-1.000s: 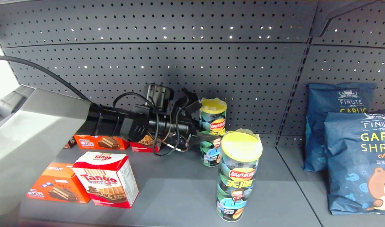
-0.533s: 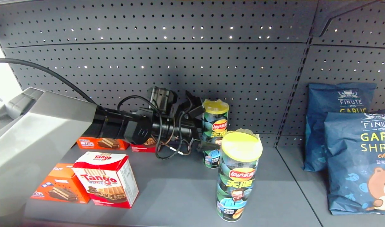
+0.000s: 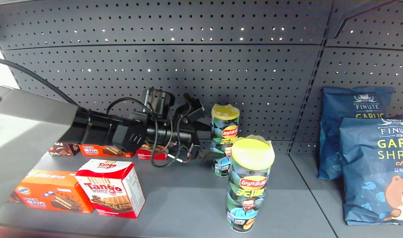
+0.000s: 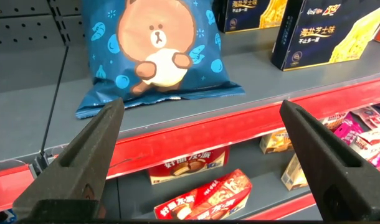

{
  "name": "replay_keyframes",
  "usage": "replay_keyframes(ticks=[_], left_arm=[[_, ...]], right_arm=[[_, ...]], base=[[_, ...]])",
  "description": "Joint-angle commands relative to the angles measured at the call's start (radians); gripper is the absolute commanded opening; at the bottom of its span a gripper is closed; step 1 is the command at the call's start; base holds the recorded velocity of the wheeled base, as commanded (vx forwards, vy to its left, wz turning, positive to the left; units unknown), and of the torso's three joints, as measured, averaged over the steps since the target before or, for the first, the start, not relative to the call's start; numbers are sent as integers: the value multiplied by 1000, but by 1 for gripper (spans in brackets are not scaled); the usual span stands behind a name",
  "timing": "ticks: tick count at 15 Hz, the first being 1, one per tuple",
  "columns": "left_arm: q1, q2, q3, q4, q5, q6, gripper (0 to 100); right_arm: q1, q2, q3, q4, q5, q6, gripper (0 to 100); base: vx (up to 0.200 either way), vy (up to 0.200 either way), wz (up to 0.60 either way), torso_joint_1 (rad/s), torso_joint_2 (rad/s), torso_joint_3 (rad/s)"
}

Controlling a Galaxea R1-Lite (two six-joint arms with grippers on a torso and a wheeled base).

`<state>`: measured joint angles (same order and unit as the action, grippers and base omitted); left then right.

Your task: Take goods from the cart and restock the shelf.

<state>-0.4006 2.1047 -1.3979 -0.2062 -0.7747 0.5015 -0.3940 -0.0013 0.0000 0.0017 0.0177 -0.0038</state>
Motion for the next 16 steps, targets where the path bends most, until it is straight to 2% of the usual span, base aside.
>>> replay_keyframes(ticks=[1,3,6,9,10,14,16], left_arm=[[34,-130,126,-27,49,-3,100],[48,-187,198,-33,95,-9,100],[59,-229,260,-41,106,-9,100],[36,-236,306,-96,221,-20,100],[28,-236,309,-102,239,-27,100],[-23,-226,350,-203,408,-77,100],[-26,-213,366,-219,430,-80,100]], right_arm=[[0,1,0,0,1,-1,100],[0,1,0,0,1,-1,100],[0,1,0,0,1,-1,100],[0,1,0,0,1,-1,100],[0,1,0,0,1,-1,100],[0,1,0,0,1,-1,100],[0,1,0,0,1,-1,100]], base=[[0,0,0,0,0,0],[0,0,0,0,0,0],[0,0,0,0,0,0],[0,0,0,0,0,0],[0,0,0,0,0,0],[0,0,0,0,0,0],[0,0,0,0,0,0]])
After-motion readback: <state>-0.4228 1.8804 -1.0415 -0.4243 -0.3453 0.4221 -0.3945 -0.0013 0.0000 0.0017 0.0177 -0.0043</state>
